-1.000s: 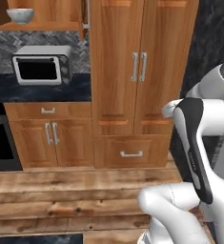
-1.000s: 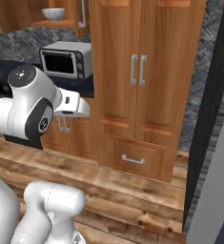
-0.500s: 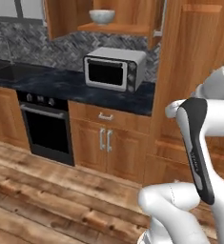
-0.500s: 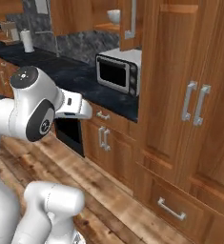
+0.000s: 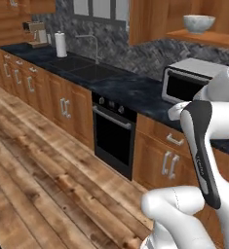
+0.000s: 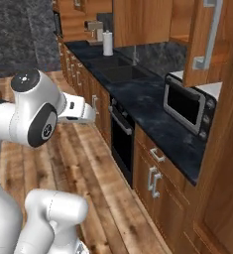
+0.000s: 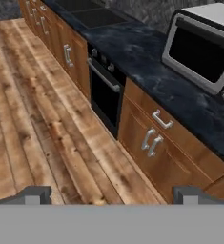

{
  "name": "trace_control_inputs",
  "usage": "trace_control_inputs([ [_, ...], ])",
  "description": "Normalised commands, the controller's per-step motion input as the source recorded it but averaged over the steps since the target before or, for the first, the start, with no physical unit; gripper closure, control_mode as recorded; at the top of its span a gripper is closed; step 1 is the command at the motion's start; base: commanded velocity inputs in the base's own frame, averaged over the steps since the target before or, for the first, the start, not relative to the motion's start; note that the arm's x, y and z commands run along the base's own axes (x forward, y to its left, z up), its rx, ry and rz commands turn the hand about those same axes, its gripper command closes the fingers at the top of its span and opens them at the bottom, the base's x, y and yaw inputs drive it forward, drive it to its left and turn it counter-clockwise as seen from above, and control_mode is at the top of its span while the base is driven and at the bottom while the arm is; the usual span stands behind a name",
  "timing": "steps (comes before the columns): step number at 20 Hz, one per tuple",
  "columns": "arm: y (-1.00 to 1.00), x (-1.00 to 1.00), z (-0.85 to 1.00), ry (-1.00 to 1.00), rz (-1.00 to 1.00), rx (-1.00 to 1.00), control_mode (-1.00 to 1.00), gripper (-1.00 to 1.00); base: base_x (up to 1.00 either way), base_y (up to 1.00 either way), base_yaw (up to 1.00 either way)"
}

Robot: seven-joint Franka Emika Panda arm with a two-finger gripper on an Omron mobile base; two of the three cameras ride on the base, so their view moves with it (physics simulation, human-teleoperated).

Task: Pick up the bowls from the cabinet and place each bowl in front of a stool on the dining counter.

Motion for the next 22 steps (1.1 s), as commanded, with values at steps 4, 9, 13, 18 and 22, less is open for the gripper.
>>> trace_control_inputs([
  [4,0.0,0.0,0.0,0.0,0.0,0.0,1.0,-1.0,0.98,-0.03,0.41],
  [9,0.0,0.0,0.0,0.0,0.0,0.0,1.0,-1.0,0.66,-0.14,-0.01],
  [13,0.0,0.0,0.0,0.0,0.0,0.0,1.0,-1.0,0.34,-0.15,-0.15],
  [18,0.0,0.0,0.0,0.0,0.0,0.0,1.0,-1.0,0.15,-0.08,-0.28],
  [22,0.0,0.0,0.0,0.0,0.0,0.0,1.0,-1.0,0.15,-0.03,-0.37],
])
